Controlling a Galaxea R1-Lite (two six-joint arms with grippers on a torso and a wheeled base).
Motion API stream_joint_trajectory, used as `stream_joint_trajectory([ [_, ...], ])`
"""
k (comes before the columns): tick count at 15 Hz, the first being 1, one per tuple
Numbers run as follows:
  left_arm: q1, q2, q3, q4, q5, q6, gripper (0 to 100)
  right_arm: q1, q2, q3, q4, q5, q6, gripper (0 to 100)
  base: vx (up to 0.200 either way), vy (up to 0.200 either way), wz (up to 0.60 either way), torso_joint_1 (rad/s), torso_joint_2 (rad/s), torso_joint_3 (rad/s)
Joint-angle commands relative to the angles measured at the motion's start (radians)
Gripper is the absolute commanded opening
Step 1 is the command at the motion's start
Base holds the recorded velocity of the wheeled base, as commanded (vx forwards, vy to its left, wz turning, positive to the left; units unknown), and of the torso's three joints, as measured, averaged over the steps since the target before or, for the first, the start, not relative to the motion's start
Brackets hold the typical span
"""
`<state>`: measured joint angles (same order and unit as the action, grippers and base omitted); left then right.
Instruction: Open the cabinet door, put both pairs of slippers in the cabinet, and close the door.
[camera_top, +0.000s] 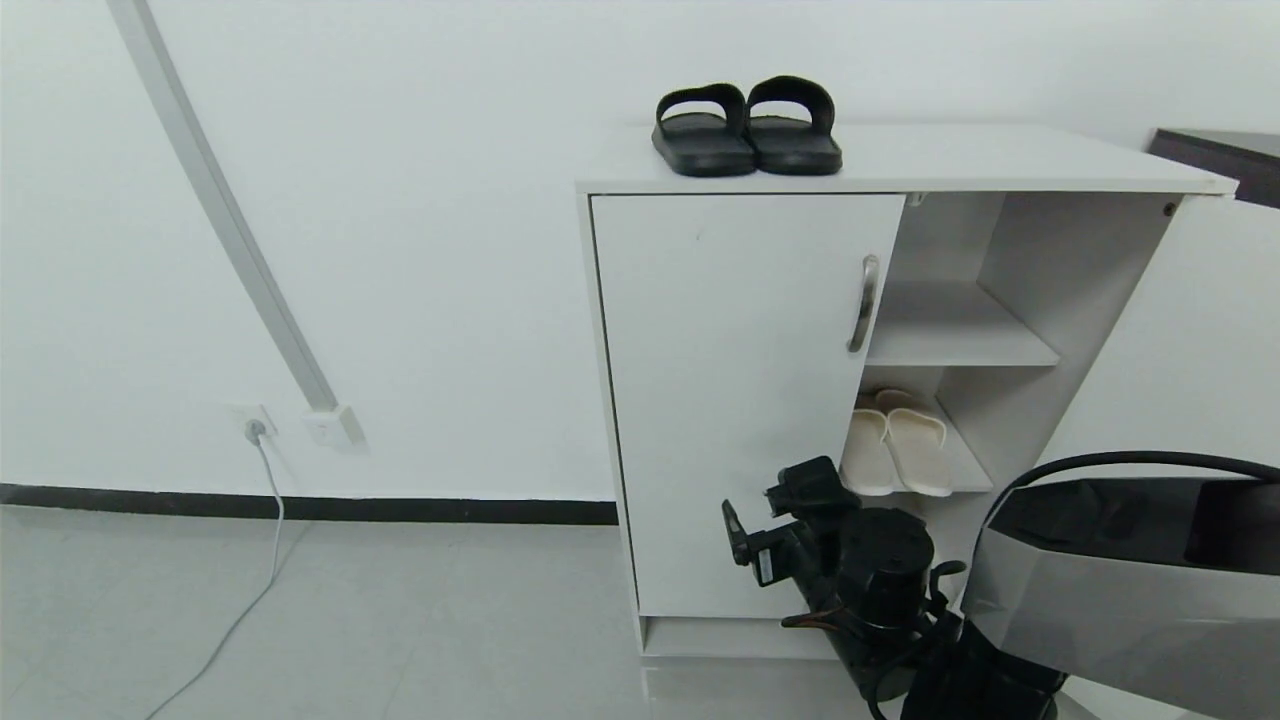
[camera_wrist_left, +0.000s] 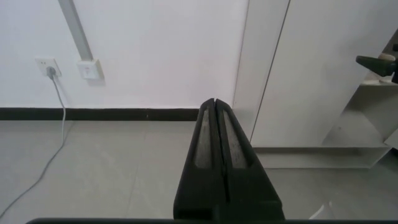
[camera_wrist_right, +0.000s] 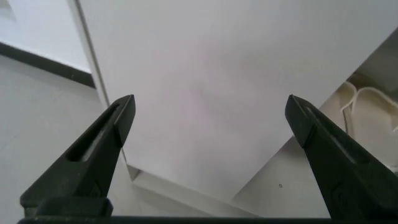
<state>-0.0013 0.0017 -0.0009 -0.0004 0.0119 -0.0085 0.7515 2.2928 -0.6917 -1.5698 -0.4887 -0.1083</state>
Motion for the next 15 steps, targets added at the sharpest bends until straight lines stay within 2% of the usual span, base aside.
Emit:
stream_joint_trajectory([
  [1,0.001,0.0,0.001,0.0,0.0,-0.001,0,-0.001,0.004,0.004,-0.001,-0.001,-0.001,100,0.0,0.0,0.0,0.095,-0.49,-0.349],
  [15,0.0,0.0,0.001,0.0,0.0,-0.001,0,-0.004,0.001,0.006,-0.001,-0.001,-0.001,100,0.0,0.0,0.0,0.154,-0.48,-0.325],
])
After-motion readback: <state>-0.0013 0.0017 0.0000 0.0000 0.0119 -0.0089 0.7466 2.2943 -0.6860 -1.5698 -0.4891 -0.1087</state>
